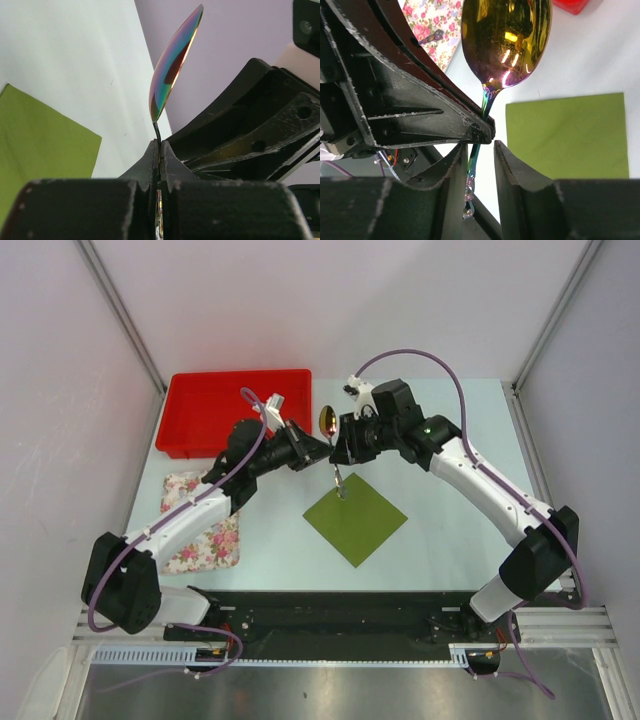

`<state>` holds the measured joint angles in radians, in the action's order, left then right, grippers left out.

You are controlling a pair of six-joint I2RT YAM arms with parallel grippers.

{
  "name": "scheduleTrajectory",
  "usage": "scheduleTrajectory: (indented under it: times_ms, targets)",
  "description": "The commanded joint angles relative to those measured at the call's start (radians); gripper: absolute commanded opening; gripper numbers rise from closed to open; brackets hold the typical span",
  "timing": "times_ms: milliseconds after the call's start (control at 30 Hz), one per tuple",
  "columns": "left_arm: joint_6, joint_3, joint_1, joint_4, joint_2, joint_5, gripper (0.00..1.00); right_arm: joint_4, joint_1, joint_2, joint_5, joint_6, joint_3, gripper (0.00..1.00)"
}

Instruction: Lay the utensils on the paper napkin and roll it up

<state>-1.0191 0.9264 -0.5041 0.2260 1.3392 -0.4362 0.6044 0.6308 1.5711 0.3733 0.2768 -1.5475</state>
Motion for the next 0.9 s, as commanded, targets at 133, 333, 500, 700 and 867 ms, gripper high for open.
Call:
scheduleTrajectory:
  times_ms: [133,333,500,700,867]
  targets:
    - [0.007,0.048,-0.014,0.052,0.012,0.004,0.00,-0.051,-0.008,0.006,-0.014,0.013,0.018,0.18]
    - [0.023,0.045,-0.007,0.023,0.021,-0.006,0.36,-0.049,-0.034,0.009,-0.002,0.025,0.020,0.00]
    - [0.149,0.040,0.119,-0.066,-0.015,-0.058,0.92,-0.071,-0.118,0.027,0.015,0.025,0.098,0.00]
    - [0.416,0.061,0.283,-0.177,-0.130,-0.075,1.00,-0.173,-0.134,0.012,-0.082,0.079,0.275,0.00]
    - [0.487,0.074,0.348,-0.301,-0.204,0.019,1.00,-0.224,-0.050,-0.028,-0.220,0.171,0.414,0.00]
